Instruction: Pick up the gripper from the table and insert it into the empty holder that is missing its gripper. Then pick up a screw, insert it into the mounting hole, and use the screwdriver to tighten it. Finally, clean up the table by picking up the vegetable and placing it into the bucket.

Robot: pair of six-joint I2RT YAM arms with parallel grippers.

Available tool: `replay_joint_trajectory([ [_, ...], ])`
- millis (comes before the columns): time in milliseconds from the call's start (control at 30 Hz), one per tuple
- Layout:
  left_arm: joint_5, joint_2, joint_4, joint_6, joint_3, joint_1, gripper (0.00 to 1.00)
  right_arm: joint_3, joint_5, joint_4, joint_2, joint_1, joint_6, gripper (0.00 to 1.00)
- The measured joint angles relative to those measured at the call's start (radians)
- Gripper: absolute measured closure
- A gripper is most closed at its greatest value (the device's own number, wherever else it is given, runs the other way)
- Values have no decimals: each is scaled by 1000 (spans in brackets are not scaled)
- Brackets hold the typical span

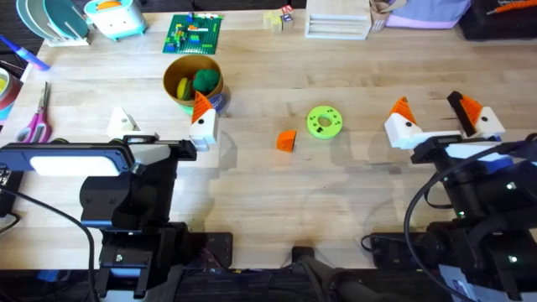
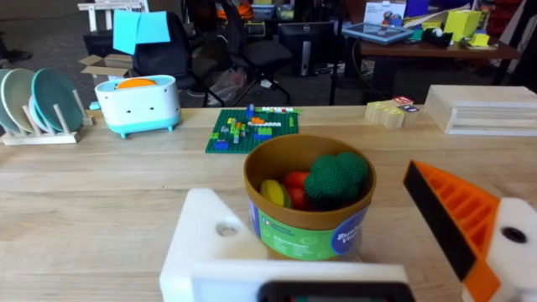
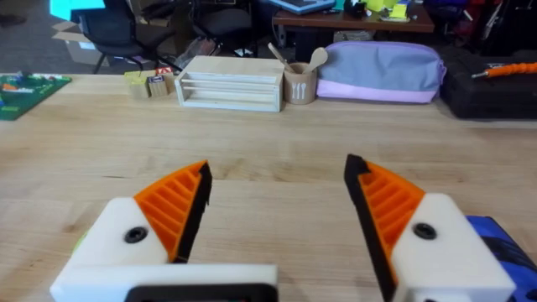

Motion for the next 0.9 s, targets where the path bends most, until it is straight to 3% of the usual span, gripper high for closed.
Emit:
replay_joint_trajectory([
  [467,0,0,-8,0,1,0,10,1,0,-3,0,0,0,9],
  [567,-3,0,-130,0,34,0,11,9,-6,-27,0,0,15,10],
  [667,-12,15,-303,4,133,0,10,71,-23,-165,1,0,56,10],
  [900,-29,204,-728,8,572,0,10,336,-64,-532,92,0,103,10],
])
